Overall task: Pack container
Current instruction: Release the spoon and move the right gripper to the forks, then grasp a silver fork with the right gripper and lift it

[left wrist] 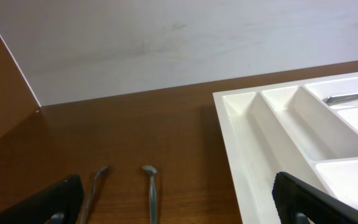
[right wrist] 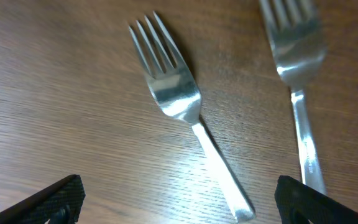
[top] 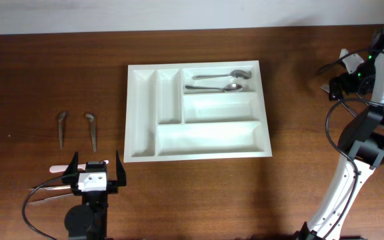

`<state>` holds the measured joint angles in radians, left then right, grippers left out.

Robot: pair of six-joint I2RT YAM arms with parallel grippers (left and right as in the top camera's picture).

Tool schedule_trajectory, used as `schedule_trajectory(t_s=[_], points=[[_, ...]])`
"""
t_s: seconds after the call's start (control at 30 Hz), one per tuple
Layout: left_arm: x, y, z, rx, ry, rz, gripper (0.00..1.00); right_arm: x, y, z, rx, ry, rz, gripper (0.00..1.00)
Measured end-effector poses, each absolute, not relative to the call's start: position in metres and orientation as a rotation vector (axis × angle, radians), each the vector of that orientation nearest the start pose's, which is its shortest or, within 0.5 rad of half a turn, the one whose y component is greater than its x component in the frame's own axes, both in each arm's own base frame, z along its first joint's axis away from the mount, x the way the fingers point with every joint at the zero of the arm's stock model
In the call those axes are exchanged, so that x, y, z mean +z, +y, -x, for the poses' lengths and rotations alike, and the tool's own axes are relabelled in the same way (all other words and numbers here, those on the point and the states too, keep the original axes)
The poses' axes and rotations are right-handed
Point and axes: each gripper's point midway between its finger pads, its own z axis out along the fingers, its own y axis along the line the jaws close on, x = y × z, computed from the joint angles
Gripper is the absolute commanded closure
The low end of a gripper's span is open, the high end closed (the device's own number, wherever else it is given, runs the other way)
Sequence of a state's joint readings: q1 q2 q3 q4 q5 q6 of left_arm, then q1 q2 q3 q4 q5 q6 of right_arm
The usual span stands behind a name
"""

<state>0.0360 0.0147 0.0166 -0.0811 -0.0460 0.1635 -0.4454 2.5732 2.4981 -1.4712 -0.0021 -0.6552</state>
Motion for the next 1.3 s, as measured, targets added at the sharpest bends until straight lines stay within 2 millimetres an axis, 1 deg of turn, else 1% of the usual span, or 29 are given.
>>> schedule_trajectory(t_s=[0.07, 0.3, 0.47, 0.6, 0.97, 1.3], points=[[0.158, 0.017, -0.245, 0.190, 1.652, -0.071, 0.01, 0.045, -0.216, -0.446, -0.026, 3.121, 0.342, 0.00], [0.159, 0.017, -0.245, 0.190, 1.651, -0.070, 0.01, 0.028, -0.217, -0.430, -0.013, 3.178, 0.455, 0.04], [0.159, 0.017, -0.245, 0.190, 1.651, -0.070, 0.01, 0.014, -0.213, -0.417, 0.035, 3.215, 0.551, 0.02], [0.159, 0.017, -0.245, 0.190, 1.651, -0.070, 0.01, 0.002, -0.214, -0.412, 0.044, 3.224, 0.607, 0.01], [0.159, 0.017, -0.245, 0.190, 1.651, -0.070, 0.01, -0.001, -0.228, -0.420, -0.039, 3.187, 0.610, 0.00], [0.159, 0.017, -0.245, 0.190, 1.651, -0.070, 0.01, -0.001, -0.230, -0.426, -0.042, 3.158, 0.606, 0.00]])
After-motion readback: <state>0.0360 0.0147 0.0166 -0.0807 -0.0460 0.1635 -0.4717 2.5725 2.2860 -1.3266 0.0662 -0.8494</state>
